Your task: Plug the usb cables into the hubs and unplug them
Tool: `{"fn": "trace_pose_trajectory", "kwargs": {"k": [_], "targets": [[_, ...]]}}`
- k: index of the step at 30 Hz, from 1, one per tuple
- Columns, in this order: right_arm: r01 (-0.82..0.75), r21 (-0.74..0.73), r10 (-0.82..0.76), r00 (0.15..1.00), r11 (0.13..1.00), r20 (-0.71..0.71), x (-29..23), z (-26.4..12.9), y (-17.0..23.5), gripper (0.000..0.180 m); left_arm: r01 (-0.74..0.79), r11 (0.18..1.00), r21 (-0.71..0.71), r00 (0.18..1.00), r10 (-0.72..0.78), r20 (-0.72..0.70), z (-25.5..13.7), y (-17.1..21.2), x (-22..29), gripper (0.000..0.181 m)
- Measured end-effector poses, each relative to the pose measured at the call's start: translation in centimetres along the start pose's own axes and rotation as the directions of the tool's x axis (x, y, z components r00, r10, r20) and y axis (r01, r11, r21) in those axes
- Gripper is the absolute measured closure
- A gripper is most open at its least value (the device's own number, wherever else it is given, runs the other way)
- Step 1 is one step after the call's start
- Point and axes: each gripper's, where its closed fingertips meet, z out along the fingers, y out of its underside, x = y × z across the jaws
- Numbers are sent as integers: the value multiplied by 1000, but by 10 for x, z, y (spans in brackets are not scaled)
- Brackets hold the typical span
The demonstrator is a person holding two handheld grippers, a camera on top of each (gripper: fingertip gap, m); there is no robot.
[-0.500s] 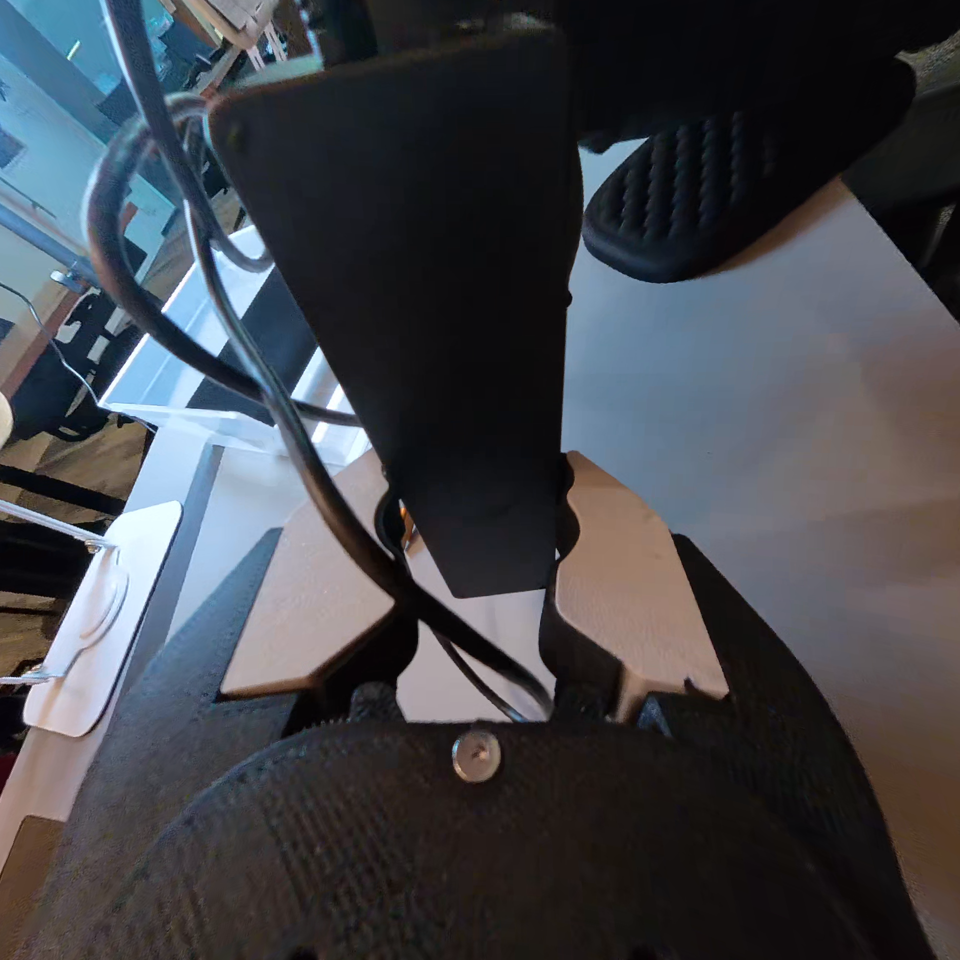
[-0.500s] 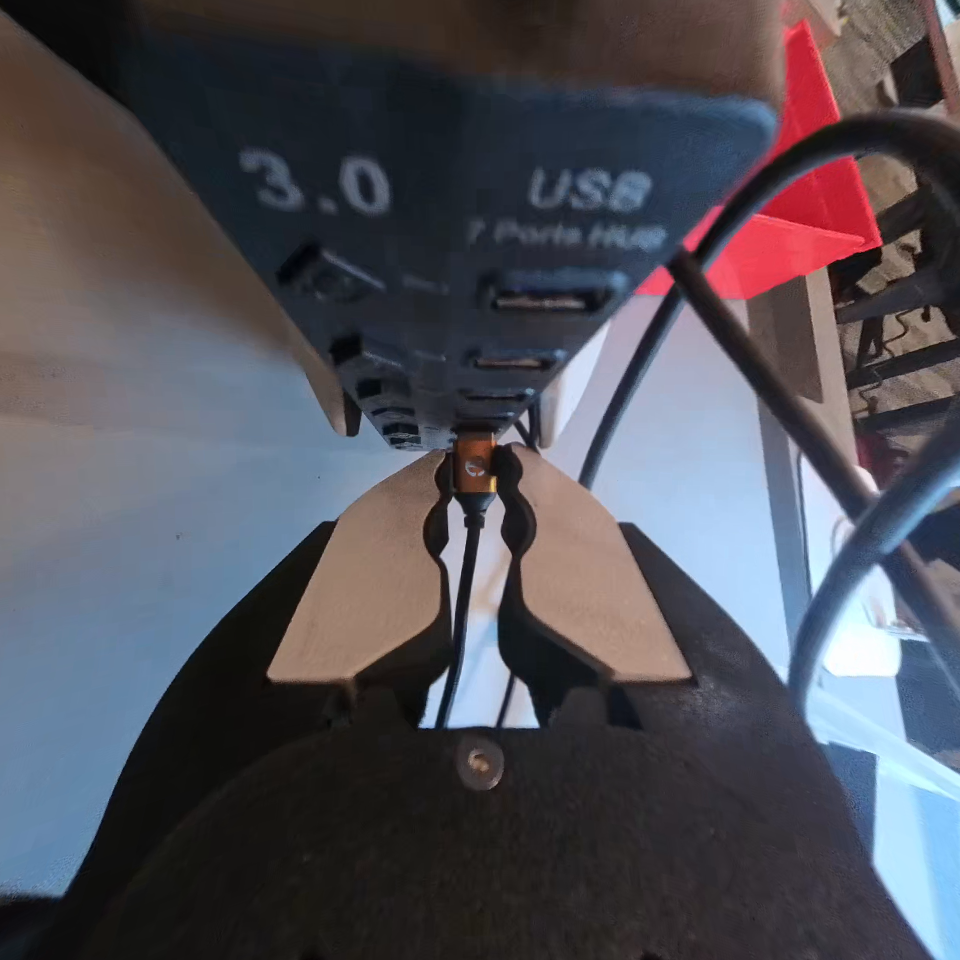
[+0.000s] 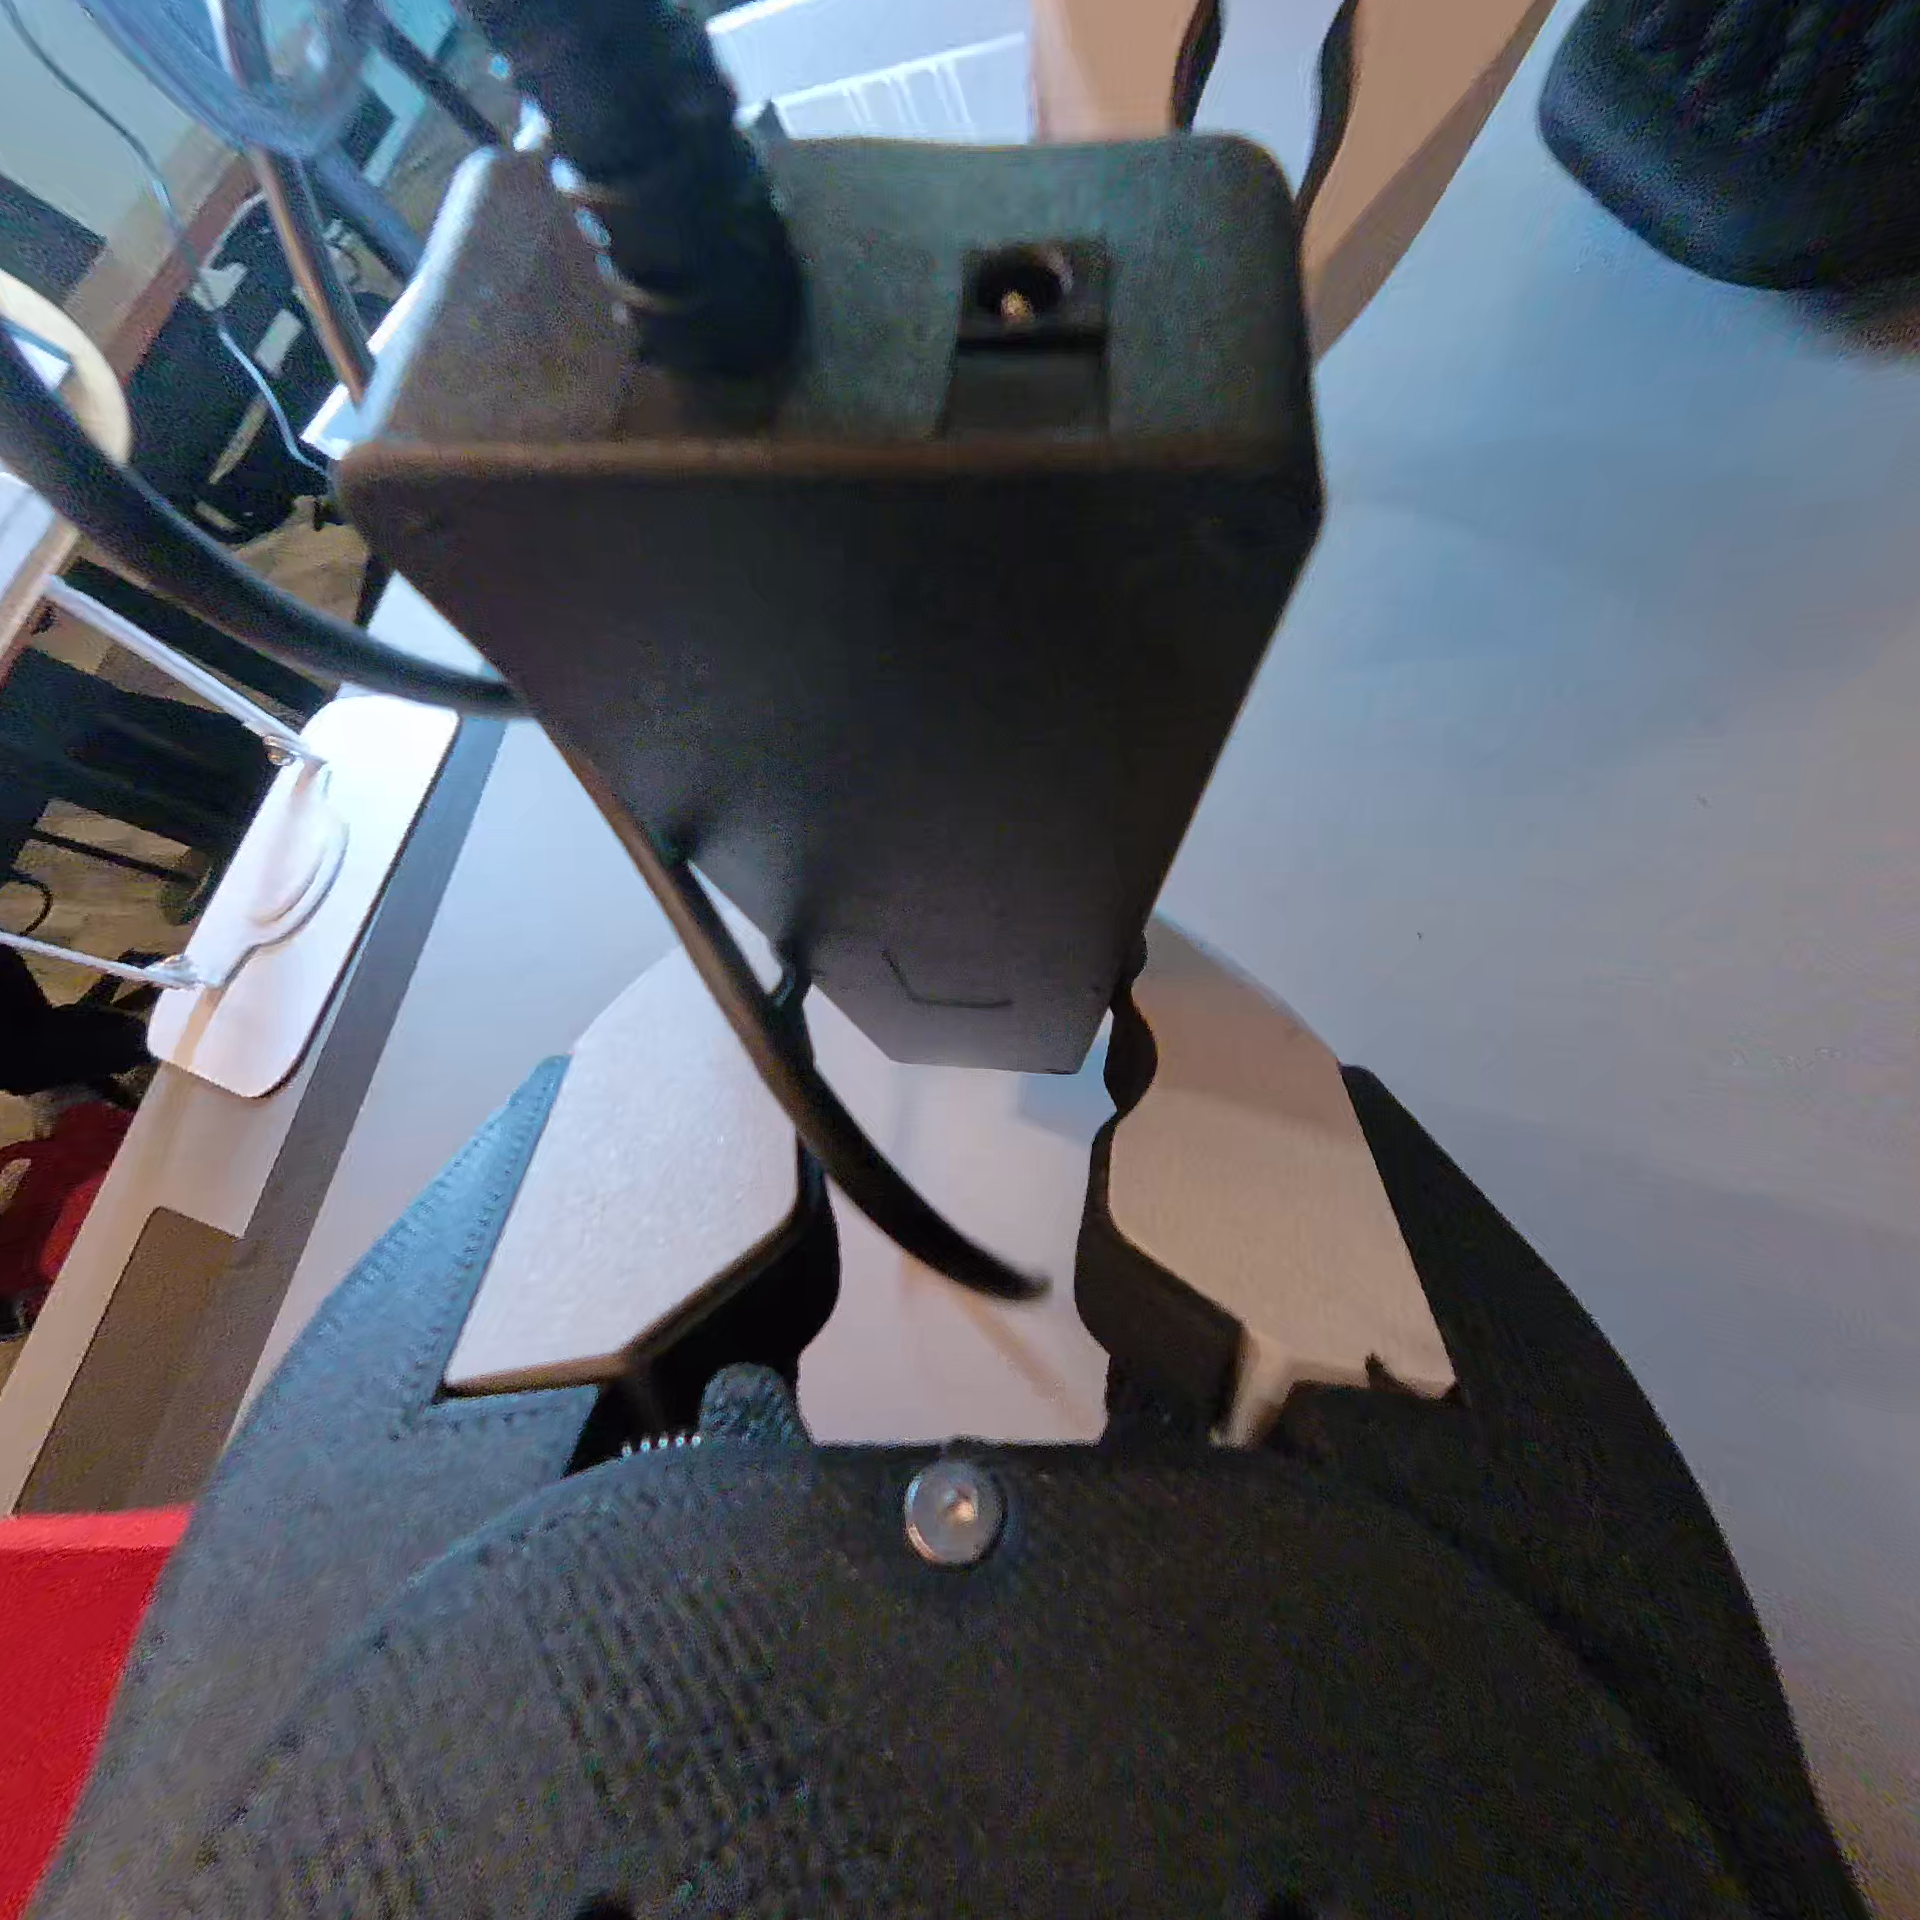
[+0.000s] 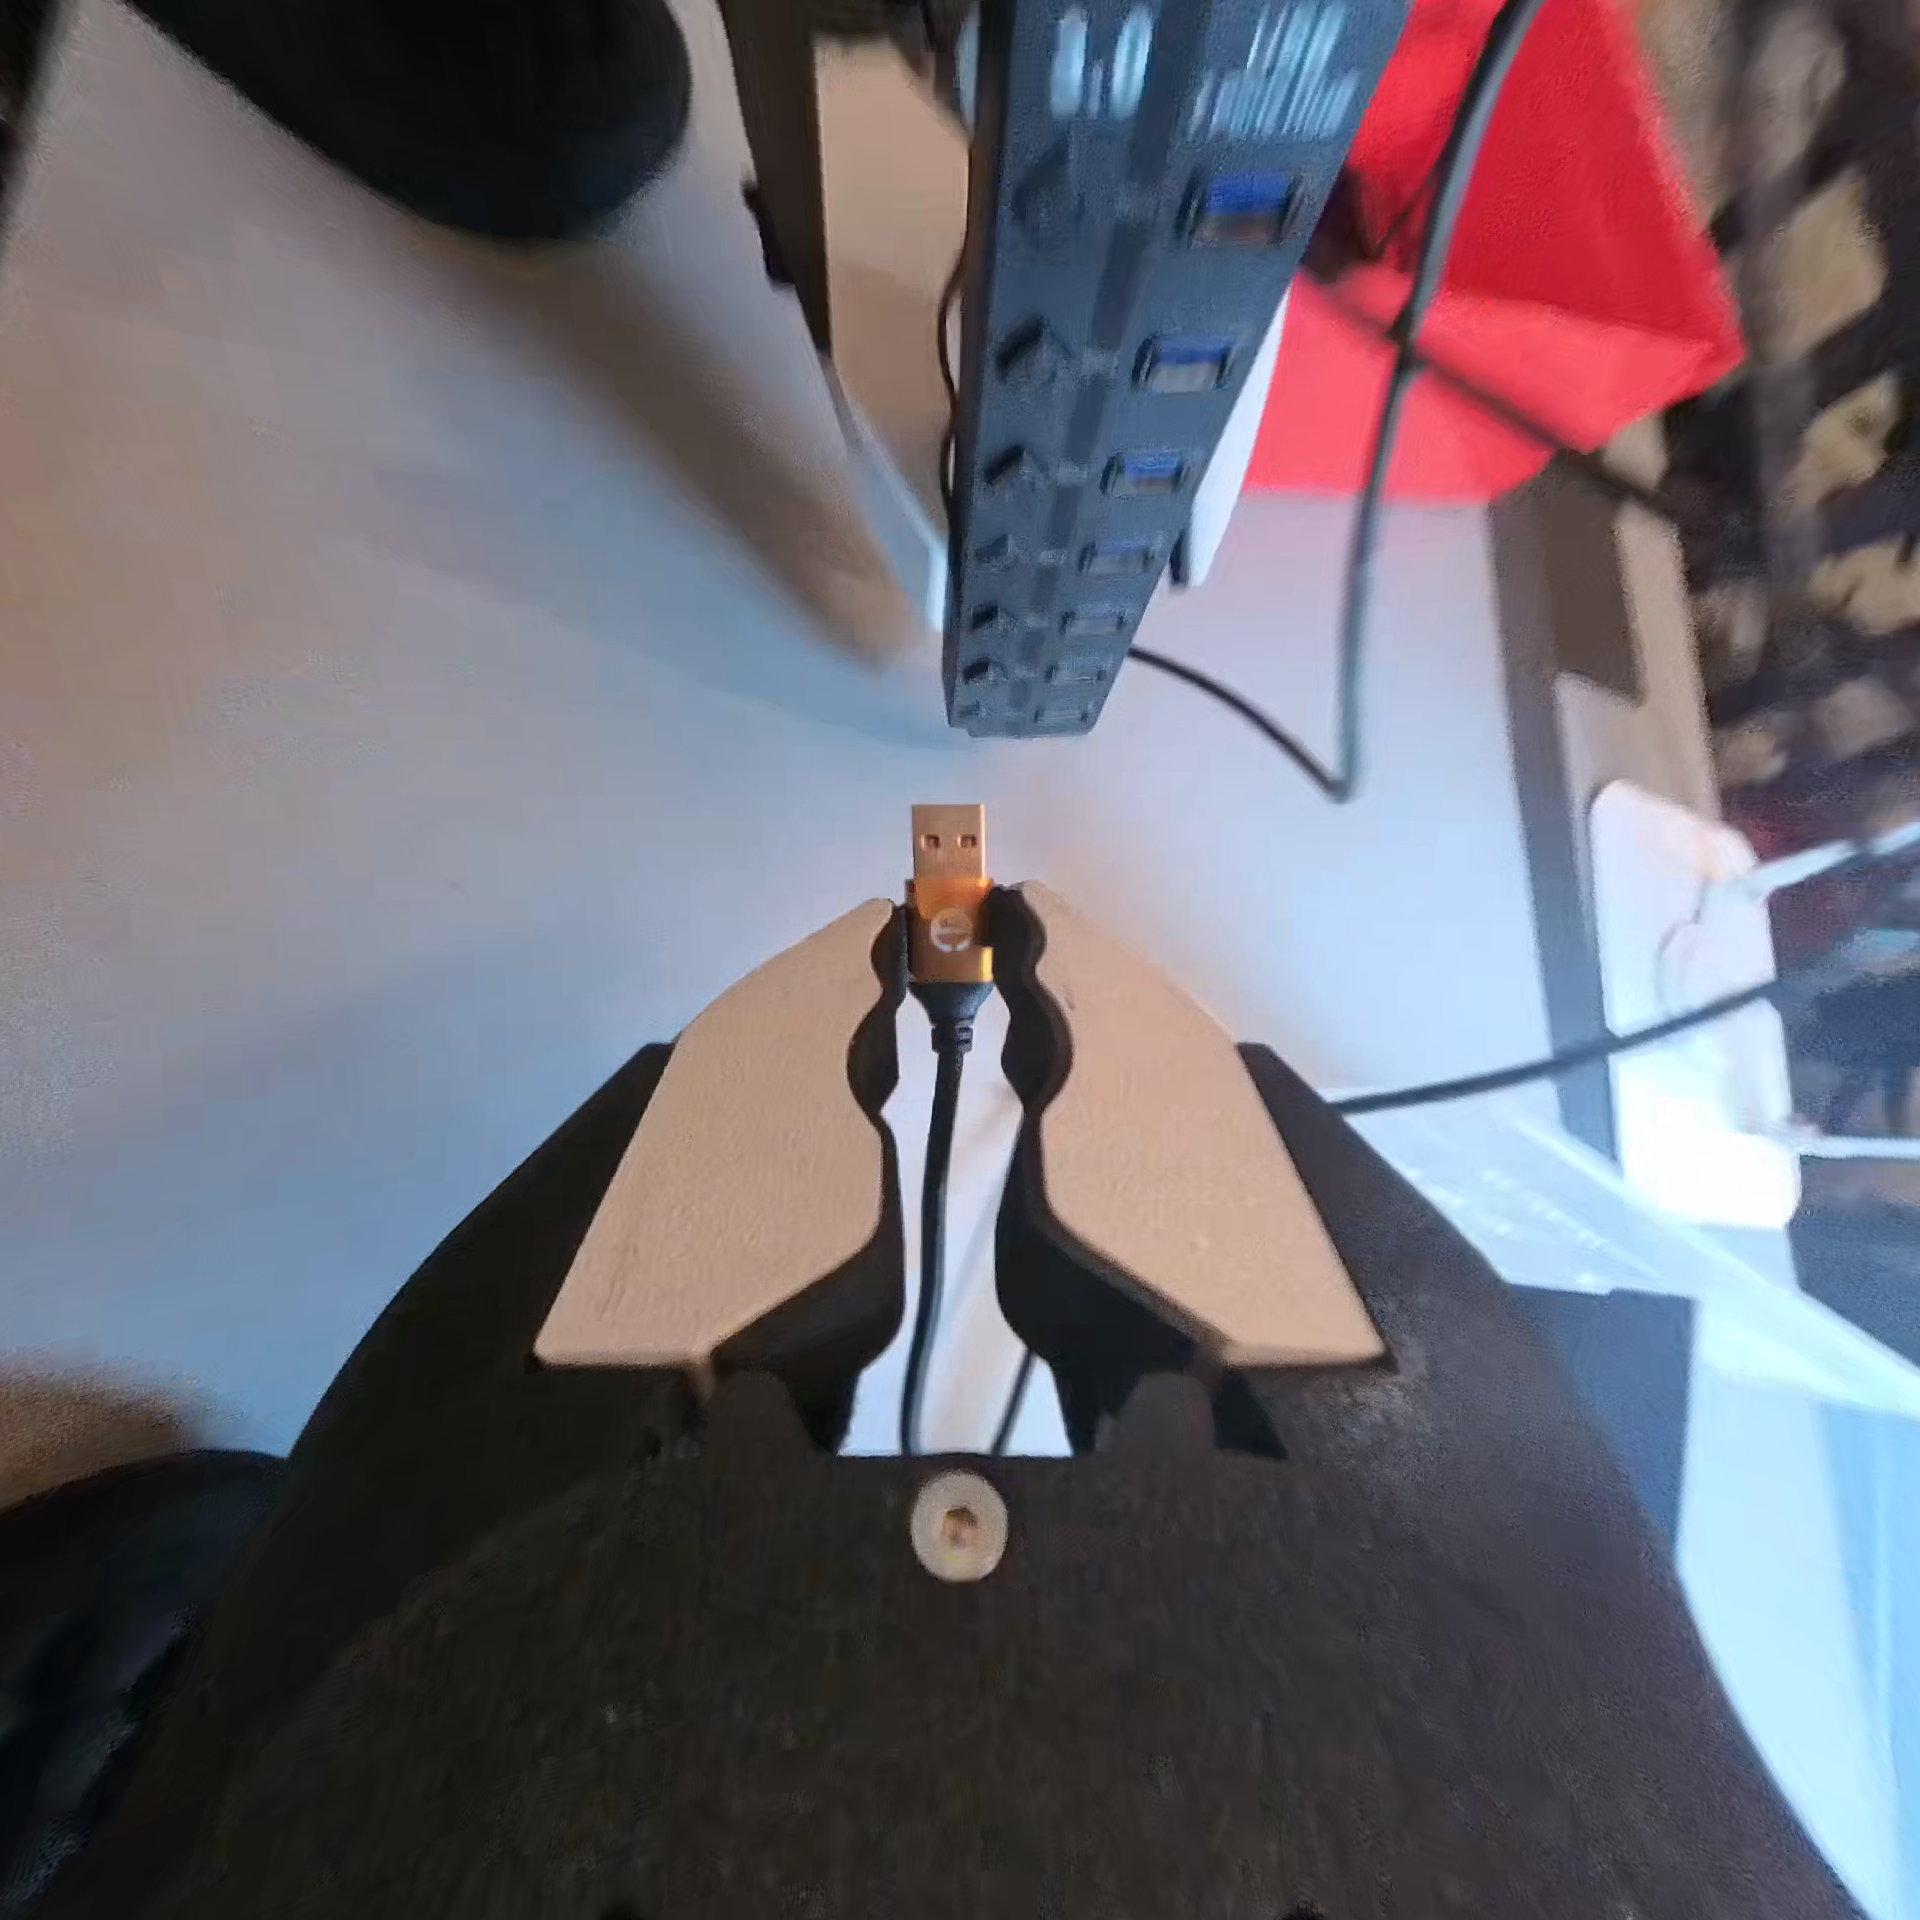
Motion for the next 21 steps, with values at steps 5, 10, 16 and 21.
{"fn": "trace_pose_trajectory", "kwargs": {"k": [5, 10, 16, 21], "targets": [[-8, 336, 96, 964, 942, -247, 66, -96, -44, 164, 158, 982, 102, 987, -159, 4, -6, -13, -13, 125], [22, 441, 221, 842, 897, -492, 143, -161, -35, 164, 251, 959, 135, 968, -250, -18, -7, -7, -19, 126], [-112, 384, 315, 793, 917, -522, 185, -128, 25, 163, 287, 945, 157, 958, -286, -33, -8, -5, -21, 126], [-312, 74, 304, 803, 947, -512, 178, -68, 105, 161, 352, 913, 206, 935, -333, -124, -10, -11, -16, 126]]}}
